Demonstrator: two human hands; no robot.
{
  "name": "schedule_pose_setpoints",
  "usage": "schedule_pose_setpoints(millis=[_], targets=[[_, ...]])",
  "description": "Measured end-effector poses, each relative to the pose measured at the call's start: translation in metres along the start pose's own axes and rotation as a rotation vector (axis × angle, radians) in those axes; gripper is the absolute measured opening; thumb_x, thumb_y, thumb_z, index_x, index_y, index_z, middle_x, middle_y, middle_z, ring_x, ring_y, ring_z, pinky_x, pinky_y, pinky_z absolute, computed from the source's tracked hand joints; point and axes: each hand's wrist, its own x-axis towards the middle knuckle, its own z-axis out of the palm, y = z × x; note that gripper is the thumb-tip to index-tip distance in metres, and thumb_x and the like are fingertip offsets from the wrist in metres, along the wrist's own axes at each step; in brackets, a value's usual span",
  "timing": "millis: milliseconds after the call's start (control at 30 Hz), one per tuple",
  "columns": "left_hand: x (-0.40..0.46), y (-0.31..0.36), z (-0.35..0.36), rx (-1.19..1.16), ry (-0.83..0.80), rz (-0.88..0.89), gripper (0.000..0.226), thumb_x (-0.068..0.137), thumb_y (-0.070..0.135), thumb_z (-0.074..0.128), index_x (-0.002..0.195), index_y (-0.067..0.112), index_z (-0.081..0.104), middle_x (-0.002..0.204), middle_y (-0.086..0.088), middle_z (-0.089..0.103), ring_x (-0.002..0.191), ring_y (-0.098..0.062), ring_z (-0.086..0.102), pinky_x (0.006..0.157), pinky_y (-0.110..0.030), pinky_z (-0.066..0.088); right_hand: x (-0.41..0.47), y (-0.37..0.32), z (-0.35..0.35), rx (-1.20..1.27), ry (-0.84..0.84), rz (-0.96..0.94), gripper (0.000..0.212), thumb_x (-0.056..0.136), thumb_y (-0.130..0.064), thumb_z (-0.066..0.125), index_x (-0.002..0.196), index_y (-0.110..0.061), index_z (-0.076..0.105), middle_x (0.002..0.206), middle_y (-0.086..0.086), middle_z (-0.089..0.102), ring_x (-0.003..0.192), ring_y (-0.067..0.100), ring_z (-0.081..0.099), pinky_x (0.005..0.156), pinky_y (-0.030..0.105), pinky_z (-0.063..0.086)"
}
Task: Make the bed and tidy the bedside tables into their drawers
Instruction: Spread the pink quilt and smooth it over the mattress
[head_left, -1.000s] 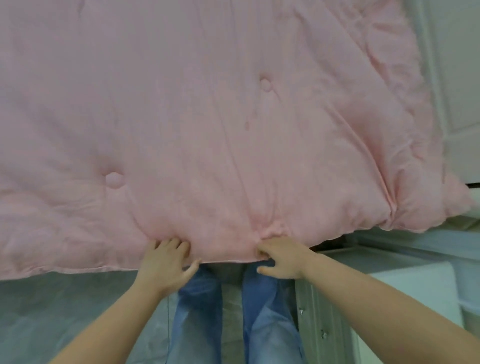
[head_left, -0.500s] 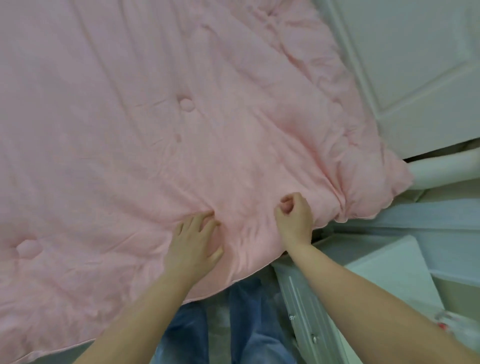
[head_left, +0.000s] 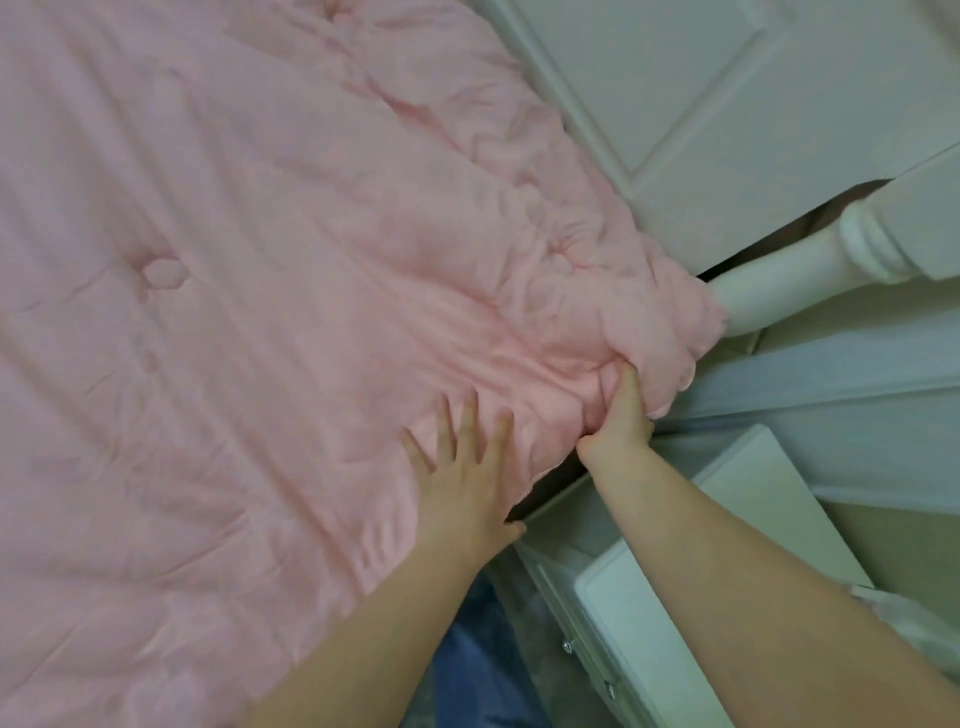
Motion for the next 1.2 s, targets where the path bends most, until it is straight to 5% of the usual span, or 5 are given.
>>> schedule_pose_setpoints(millis=[167, 433, 633, 833, 1200], targets=[[0.039, -0.005, 0.013, 0.111, 0.086, -0.002, 0.078, 0.071, 0.033, 0.072, 0.141, 0.027, 0.039, 0.145, -0.011, 0.042, 0.133, -0.045, 0.035, 0.103, -0.068, 0.025, 0.024, -0.038, -0.005, -0.035, -0.310, 0.029, 0.063, 0.067, -0.071, 0.069, 0.121, -0.039, 0.062, 0.125, -0.002, 0.066, 0.112, 0.023, 0.063, 0.097, 0.045, 0.050], [0.013, -0.014, -0.008, -0.097, 0.077, 0.250, 0.034, 0.054, 0.025, 0.068, 0.086, 0.027, 0.056, 0.085, 0.007, 0.059, 0.075, -0.026, 0.052, 0.060, -0.034, 0.040, 0.037, -0.033, -0.060, -0.364, 0.220, -0.401, 0.031, 0.081, -0.018, 0.049, 0.108, -0.020, 0.065, 0.105, 0.007, 0.069, 0.095, 0.030, 0.065, 0.087, 0.041, 0.054], [-0.026, -0.044, 0.011, 0.002, -0.095, 0.319, 0.054, 0.070, 0.052, 0.049, 0.121, 0.034, 0.051, 0.125, 0.011, 0.051, 0.113, -0.020, 0.053, 0.093, -0.039, 0.039, 0.072, 0.018, -0.092, -0.428, 0.281, 0.027, 0.124, 0.052, -0.069, 0.079, 0.151, -0.018, 0.023, 0.149, 0.011, 0.042, 0.129, 0.034, 0.049, 0.107, 0.049, 0.040], [-0.044, -0.045, 0.015, 0.141, -0.059, 0.231, 0.099, 0.059, 0.040, 0.074, 0.148, 0.032, 0.033, 0.161, -0.013, 0.015, 0.147, -0.041, 0.011, 0.111, -0.071, 0.005, 0.038, -0.008, -0.035, -0.830, 0.175, -0.460, 0.100, 0.075, -0.046, 0.074, 0.154, -0.028, 0.015, 0.158, 0.004, 0.024, 0.142, 0.030, 0.031, 0.110, 0.048, 0.033], [-0.060, -0.063, 0.018, -0.441, -0.219, 0.328, 0.074, 0.082, 0.021, 0.045, 0.151, 0.038, 0.024, 0.160, 0.013, 0.013, 0.149, -0.006, 0.000, 0.122, -0.039, -0.003, 0.054, -0.029, -0.009, -1.171, 0.144, -0.653, 0.022, 0.090, -0.003, 0.053, 0.111, -0.005, 0.051, 0.113, 0.016, 0.060, 0.100, 0.030, 0.057, 0.079, 0.031, 0.040]])
